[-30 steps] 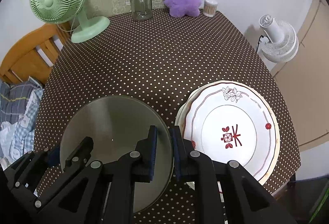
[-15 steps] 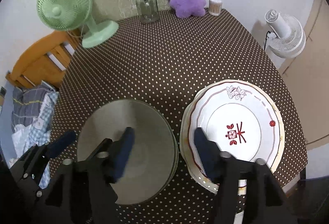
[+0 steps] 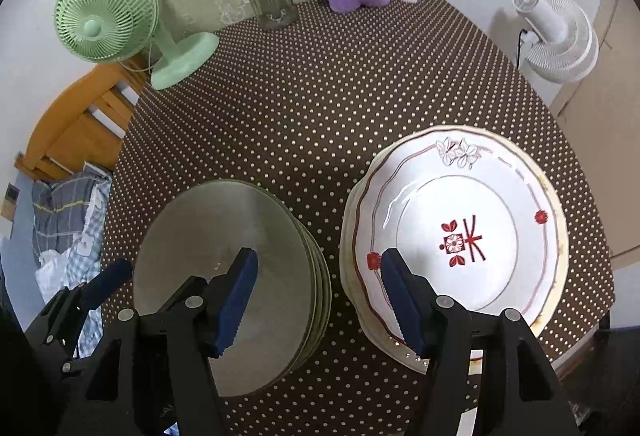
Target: Organize plates and bowls
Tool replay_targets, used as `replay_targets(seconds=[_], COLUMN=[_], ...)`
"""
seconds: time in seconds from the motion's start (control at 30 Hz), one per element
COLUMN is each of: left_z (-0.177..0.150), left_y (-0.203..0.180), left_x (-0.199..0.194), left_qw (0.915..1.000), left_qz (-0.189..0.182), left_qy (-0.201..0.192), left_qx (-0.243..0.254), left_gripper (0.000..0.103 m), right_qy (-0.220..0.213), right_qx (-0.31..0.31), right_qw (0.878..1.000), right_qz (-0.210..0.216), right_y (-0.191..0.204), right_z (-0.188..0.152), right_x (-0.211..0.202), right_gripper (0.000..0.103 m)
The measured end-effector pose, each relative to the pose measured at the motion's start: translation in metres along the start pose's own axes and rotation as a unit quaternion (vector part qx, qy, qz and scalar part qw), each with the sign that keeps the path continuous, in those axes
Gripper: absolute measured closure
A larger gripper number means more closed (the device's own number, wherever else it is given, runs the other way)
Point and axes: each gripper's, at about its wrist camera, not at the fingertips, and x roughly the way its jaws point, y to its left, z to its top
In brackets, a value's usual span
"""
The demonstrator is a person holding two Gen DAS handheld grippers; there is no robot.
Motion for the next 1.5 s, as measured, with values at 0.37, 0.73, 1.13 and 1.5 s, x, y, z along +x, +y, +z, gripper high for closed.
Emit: replay_targets(seconds=[0.37,0.73,1.13,1.5], left_z=[0.000,0.002,0.000,-0.002], left_y=[0.000,0.002,0.004,0.002], left_x=[0.020,0.021,0.031,0.041], left_qw=[0.9998,0.9995,0.9993,0.9946], left_qz=[0.005,-0.002,-0.013,-0.090], left_qy=[0.016,0.024,0.031,0.043], left_qx=[-0.008,-0.021,-0.018,-0.028], left_gripper=[0.016,0.019,0.025,0.045], right_qy=[0.025,0.029,0.060,0.061], right_qx=[0.008,-0.033,-0.012,0.011], right_qw=[0.999,0.999,0.997,0.995], right_qz=[0.021,0.013,0.048,0.077], right_y=[-0.009,0.007,0.003,-0.004], right_z=[0.007,0.014,0.011,0.007], right_x=[0.028,0.035,0.056,0.059], right_gripper=[0.039,0.061,0.061,0.061])
